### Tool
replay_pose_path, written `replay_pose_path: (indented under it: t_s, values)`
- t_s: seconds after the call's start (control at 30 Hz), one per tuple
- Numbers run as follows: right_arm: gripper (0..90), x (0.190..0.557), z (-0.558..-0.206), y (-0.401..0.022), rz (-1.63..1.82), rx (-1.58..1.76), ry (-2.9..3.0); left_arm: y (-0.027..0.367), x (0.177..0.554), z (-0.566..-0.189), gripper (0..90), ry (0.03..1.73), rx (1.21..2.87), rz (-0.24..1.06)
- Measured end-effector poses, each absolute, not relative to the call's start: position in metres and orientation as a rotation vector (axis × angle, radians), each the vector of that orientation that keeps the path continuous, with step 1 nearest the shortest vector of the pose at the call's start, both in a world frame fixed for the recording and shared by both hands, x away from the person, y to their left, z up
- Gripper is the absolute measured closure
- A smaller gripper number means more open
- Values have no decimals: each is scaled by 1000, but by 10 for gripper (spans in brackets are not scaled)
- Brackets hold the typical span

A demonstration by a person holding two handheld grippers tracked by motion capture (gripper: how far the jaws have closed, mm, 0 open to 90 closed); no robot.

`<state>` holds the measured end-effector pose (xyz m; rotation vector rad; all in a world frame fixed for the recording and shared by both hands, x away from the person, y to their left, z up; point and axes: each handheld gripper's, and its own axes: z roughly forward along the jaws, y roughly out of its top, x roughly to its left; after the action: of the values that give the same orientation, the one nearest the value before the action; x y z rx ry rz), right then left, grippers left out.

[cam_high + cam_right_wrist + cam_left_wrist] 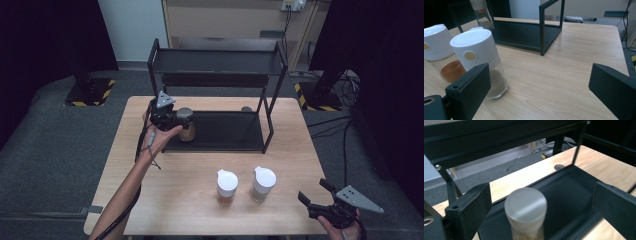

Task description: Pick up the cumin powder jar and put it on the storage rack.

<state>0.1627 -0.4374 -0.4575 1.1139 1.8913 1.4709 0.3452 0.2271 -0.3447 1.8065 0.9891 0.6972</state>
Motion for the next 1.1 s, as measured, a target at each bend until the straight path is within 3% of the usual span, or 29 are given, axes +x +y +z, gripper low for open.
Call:
replay_pose_path:
  t_s: [0.4,1.1]
  values:
    - [44,163,-457,-436,1465,1109,1901,248,312,-330,14,884,1770,646]
    - [44,163,-456,-435,1458,1109,1901,285,246,-350,13,762,1731,629]
